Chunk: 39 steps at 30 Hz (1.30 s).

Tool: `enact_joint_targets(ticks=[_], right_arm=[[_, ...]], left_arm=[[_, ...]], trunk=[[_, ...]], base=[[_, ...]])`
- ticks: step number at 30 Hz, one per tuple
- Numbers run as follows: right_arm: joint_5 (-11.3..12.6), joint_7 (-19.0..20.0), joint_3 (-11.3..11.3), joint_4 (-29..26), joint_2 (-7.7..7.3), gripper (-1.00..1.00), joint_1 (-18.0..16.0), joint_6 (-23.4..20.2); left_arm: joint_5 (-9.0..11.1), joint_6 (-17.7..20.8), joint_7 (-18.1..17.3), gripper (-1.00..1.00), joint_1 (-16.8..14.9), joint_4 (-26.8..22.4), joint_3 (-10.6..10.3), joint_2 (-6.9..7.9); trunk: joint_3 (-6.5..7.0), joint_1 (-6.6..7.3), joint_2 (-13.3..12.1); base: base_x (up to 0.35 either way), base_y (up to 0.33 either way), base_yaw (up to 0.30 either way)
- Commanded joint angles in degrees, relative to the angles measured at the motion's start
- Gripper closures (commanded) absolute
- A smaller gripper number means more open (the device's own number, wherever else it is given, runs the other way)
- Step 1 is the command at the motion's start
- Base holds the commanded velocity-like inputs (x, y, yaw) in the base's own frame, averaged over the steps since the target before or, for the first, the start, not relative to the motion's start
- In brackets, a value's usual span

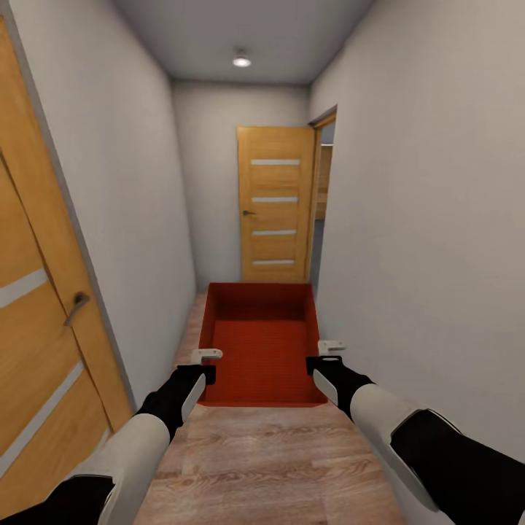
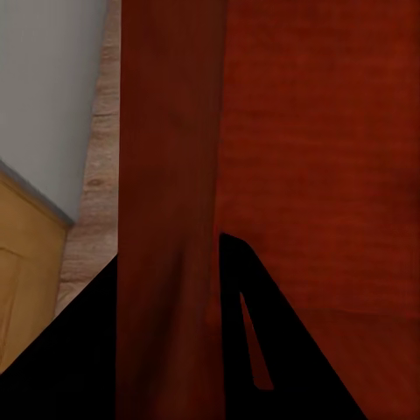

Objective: Move the two storage containers from the living room to the garage. In the garage, place one container on the floor and stack the other container on top of it (either order is fine).

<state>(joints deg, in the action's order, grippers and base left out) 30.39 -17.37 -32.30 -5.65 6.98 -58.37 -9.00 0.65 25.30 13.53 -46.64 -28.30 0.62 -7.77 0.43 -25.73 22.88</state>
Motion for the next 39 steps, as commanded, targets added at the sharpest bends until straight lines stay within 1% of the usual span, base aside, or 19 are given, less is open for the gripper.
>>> enact_joint_targets(ticks=[1, 39], right_arm=[[-1.21, -5.39, -4.26, -0.16, -0.04, 1.0, 0.03, 4.7], [-1.11, -5.39, -4.26, -0.18, -0.05, 1.0, 0.02, 4.7]], left_arm=[[1.63, 0.1, 0.27, 1.0, -0.03, 0.08, 0.15, -0.06], [1.63, 0.1, 0.18, 1.0, -0.03, 0.07, 0.16, -0.06]], trunk=[[-0.02, -0.05, 0.04], [-0.02, -0.05, 0.04]], base=[[0.322, 0.0, 0.041], [0.322, 0.0, 0.002]])
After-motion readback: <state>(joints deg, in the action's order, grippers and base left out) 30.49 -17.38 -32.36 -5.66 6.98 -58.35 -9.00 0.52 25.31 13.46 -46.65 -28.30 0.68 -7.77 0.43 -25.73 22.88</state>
